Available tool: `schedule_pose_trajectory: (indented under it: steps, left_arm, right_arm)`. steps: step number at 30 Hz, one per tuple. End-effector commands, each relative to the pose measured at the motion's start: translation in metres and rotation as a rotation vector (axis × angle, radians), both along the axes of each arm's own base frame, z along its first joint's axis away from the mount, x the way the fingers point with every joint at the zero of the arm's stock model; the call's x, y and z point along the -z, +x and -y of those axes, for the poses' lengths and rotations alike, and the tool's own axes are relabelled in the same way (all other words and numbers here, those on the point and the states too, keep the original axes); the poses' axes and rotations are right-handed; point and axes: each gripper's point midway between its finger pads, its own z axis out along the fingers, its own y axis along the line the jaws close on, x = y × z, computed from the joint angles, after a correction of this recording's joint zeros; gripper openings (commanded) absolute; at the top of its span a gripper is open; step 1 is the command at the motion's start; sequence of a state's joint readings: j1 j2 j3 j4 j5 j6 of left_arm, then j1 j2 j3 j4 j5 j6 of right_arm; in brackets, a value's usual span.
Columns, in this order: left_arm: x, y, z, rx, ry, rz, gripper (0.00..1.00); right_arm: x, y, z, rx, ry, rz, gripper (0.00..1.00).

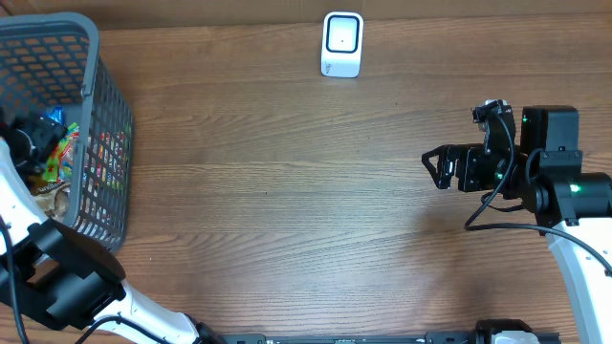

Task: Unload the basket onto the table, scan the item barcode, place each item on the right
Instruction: 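Lower the left gripper into the basket onto the Haribo bag, then close the left gripper on the green Haribo bag and lift it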

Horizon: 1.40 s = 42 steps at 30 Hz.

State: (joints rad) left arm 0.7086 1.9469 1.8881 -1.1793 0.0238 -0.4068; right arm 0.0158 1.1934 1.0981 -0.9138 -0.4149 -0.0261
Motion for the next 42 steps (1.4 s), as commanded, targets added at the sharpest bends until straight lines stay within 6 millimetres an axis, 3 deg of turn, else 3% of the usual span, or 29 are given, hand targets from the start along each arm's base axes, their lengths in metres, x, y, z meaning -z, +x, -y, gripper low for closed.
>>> schedule_pose_trajectory:
  steps: [1,9,18,22,25,28,35,38,42]
  left_arm:
    - [0.031,0.000,0.009,0.026,-0.029,-0.013,0.92]
    - [0.091,0.013,0.026,0.002,-0.037,0.011,0.90]
    - [0.123,0.017,0.037,0.024,0.037,-0.013,0.75]
    - [0.135,0.007,0.036,-0.016,0.056,-0.046,0.61]
    - [0.139,0.003,0.036,-0.022,0.063,-0.057,0.30]
    - [0.139,0.002,0.035,-0.024,0.068,-0.061,0.05]
    - [0.128,0.009,0.031,-0.003,0.082,-0.043,0.04]
    - [0.100,0.017,0.026,0.014,0.107,-0.016,0.04]
    - [0.047,0.030,0.017,0.055,0.170,0.040,0.04]
  right_arm:
    - [-0.012,0.004,-0.004,-0.018,0.001,0.037,1.00]
    - [-0.011,0.002,-0.004,-0.017,0.002,0.030,1.00]
    - [-0.011,0.002,-0.004,-0.015,0.004,0.027,1.00]
    - [-0.011,0.002,-0.004,-0.015,0.004,0.027,1.00]
    - [-0.011,0.002,-0.004,-0.016,0.003,0.027,1.00]
    - [-0.011,0.002,-0.004,-0.016,0.003,0.027,1.00]
    - [-0.011,0.002,-0.004,-0.016,0.004,0.027,1.00]
    - [-0.011,0.002,-0.004,-0.015,0.004,0.028,1.00]
    - [-0.011,0.002,-0.004,-0.016,0.003,0.028,1.00]
